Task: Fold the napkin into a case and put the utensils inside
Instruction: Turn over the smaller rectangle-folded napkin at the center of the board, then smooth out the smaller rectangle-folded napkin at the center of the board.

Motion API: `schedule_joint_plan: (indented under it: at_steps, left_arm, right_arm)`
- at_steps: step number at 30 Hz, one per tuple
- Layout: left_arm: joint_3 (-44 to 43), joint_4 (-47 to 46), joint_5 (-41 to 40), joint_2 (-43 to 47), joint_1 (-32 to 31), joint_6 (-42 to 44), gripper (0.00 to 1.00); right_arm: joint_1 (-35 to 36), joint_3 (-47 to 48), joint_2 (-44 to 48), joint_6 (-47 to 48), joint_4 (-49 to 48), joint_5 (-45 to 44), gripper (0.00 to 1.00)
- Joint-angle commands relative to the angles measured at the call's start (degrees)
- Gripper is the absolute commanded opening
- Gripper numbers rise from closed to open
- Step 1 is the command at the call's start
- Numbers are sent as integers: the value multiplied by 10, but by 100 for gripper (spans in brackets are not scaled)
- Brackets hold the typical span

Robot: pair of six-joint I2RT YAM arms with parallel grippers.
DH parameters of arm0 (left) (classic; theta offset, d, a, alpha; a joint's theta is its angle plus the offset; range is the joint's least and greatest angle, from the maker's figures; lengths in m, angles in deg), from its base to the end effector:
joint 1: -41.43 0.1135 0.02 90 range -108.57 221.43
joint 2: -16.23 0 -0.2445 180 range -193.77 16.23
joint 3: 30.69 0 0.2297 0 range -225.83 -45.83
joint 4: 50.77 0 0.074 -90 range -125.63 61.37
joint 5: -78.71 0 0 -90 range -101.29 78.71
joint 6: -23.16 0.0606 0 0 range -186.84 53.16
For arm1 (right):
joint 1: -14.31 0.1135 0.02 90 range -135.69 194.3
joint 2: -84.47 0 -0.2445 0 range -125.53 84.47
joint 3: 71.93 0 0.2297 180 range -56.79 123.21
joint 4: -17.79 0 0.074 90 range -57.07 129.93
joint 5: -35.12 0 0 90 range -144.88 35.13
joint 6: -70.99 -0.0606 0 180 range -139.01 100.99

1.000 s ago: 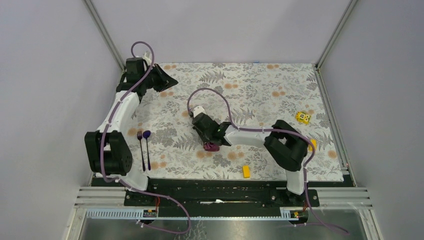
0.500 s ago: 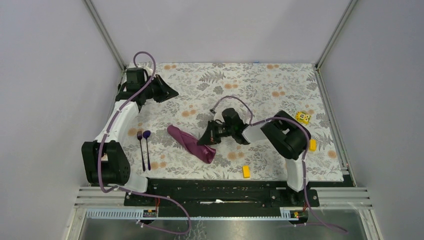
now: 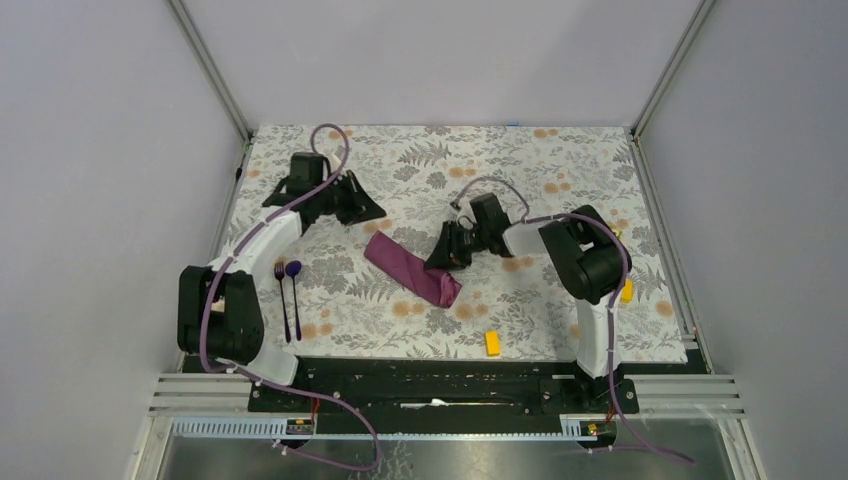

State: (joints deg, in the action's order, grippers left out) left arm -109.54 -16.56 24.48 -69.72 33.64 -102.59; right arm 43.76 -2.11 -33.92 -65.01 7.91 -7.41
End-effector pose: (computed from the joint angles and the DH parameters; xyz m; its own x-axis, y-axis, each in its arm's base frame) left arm 0.3154 -0.0789 0.2477 -0.8492 -0.3623 -0.3842 0.0602 0.6564 -0.7520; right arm 0.3072 0.2247 0.0845 -0.9775 0.0065 -0.2108 -0.1872 0.4335 0.8815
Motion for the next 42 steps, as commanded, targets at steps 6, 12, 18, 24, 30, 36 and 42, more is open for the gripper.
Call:
schedule_joint_plan:
  at_steps: [6,12,18,24,30,36,42]
  left_arm:
    - [62,-152,5,-94,-41,-77,1]
    - [66,-182,-59,-152,-49,-96,0]
    - [53,-173,-155,-220,-57,-74,0]
    - [0,-95,-187,-209,-87,-21,4]
    - [-1,-48,-167,-99,-86,-7,39]
    - [68,-63,-164,-37,-70,-34,42]
    - [122,-147,-138,-76,-32,-71,37]
  right_arm:
    - [40,193,184,318,539,-319,69]
    - [83,98,211,234,405,-176,57]
    - [67,-21,200,232,305,-274,44]
    - [66,-1,220,282,387,-353,46]
    - [75,82,269,286,476,-325,52]
    - [76,117,235,243,427,-258,62]
    - [41,80,184,186,303,-210,67]
